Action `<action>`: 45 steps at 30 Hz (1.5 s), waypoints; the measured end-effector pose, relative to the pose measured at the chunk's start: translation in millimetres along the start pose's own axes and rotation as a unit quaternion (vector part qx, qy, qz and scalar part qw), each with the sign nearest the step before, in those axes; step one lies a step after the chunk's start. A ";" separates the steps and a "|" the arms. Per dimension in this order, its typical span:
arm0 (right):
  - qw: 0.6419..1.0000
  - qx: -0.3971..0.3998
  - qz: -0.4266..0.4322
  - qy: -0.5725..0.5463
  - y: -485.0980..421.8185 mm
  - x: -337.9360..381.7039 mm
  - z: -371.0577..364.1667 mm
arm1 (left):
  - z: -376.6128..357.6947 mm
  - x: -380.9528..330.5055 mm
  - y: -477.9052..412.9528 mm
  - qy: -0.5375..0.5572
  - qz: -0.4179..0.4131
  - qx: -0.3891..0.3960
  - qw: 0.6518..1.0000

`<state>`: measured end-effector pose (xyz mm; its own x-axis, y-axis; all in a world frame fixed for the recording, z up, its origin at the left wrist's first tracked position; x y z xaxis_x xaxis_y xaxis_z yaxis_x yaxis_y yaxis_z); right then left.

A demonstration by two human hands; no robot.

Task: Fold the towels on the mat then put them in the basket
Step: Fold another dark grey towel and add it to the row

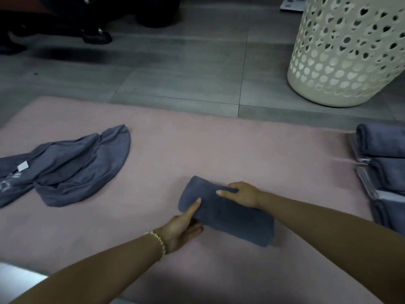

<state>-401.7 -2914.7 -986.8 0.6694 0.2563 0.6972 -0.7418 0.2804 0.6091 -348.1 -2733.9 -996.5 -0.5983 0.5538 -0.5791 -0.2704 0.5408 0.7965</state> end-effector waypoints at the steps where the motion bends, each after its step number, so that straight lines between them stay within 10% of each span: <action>1: 0.999 0.001 0.005 -0.052 0.7 -0.2 -7.9 | -9.4 -3.3 2.9 0.004 -0.013 0.021 1.000; 6: 0.971 -0.026 0.044 -0.233 20.0 8.7 -21.3 | -30.4 -32.8 17.0 0.020 -0.100 0.038 0.994; 13: 0.958 -0.155 0.167 -0.174 51.9 53.7 82.5 | -75.5 -87.6 21.8 -0.060 -0.171 0.057 0.982; 17: 0.978 -0.101 0.185 0.004 70.8 68.1 121.8 | -119.0 -114.1 24.4 -0.144 -0.194 0.136 0.961; 24: 0.989 0.012 0.061 -0.135 110.2 8.5 157.2 | -180.9 -127.0 25.0 -0.259 -0.151 0.272 0.914; 37: 0.849 -0.474 -0.009 -0.235 287.2 -185.2 289.3 | -337.8 -101.2 -34.0 -0.218 -0.036 0.293 0.930; 45: 0.754 -0.568 -0.070 -0.321 352.3 -289.6 296.5 | -451.2 -47.9 -62.1 -0.126 -0.178 0.197 0.956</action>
<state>-868.5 -3164.4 -862.0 0.3105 -0.2483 0.9176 0.0918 0.9686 0.2311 -643.0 -3079.7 -939.7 -0.3067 0.3981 -0.8645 -0.0874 0.8927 0.4421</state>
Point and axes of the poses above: each hand's wrist, its own y-axis away from the middle knuckle, its own z-axis out of the back of the hand, x = y × z, the point moved 6 cm from there along -y, towards the middle knuckle, and after that the axes turned 8 degrees about -y, right-handed, at the moved point
